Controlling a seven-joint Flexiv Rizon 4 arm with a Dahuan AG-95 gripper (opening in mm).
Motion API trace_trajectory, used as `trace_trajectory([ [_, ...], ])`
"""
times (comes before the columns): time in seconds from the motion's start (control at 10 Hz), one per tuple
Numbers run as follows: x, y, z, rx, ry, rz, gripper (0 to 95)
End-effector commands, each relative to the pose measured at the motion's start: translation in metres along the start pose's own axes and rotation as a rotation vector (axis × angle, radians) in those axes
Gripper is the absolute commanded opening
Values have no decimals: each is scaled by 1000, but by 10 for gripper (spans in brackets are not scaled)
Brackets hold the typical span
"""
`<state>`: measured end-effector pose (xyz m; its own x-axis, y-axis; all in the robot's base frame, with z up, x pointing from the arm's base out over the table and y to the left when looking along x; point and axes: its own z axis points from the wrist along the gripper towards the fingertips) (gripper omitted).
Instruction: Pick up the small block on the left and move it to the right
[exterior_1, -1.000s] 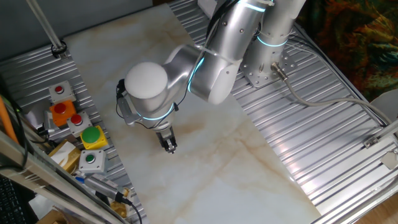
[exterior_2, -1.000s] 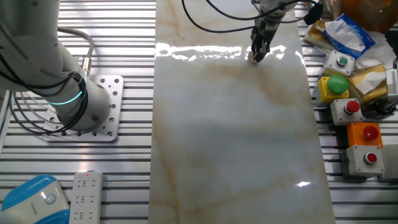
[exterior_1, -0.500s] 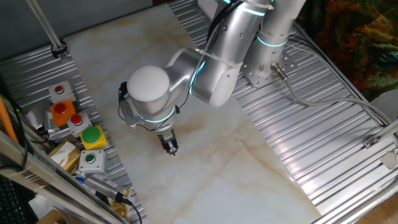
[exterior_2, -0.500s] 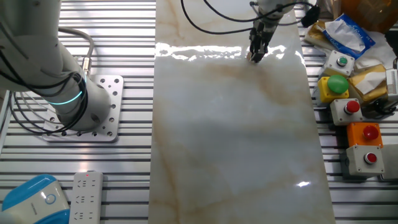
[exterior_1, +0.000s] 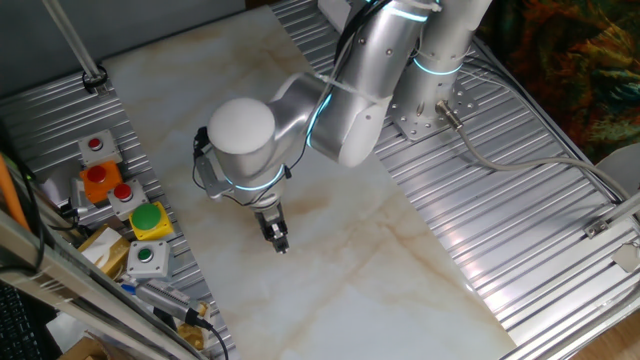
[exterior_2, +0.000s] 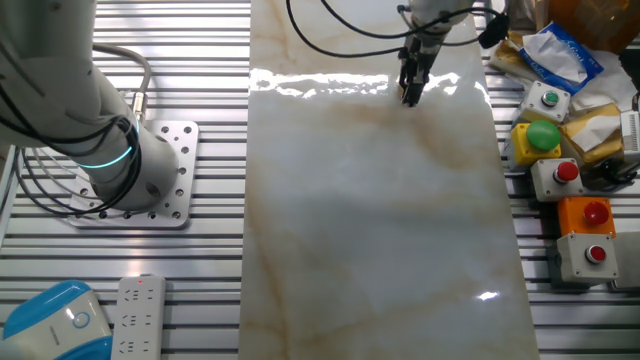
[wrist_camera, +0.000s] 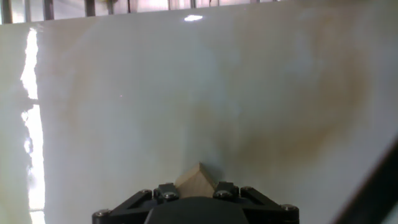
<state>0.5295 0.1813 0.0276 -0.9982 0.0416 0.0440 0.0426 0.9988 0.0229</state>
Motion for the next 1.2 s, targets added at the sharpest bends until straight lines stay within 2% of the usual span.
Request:
trace_trajectory([
  [0.1, 9, -12, -18, 0, -2, -33, 760],
  [0.2, 14, -25, -30, 3, 1, -47, 760],
  [0.4, 20, -47, -43, 44, 13, -63, 380],
  [0.5, 21, -59, -46, 61, 13, -79, 0],
  [0.6, 19, -72, -47, 68, 13, -108, 0],
  [0.7, 17, -85, -45, 63, 12, -127, 0],
  [0.9, 11, -101, -40, 63, 9, -146, 0],
  [1.2, 11, -105, -40, 64, 14, -157, 0],
])
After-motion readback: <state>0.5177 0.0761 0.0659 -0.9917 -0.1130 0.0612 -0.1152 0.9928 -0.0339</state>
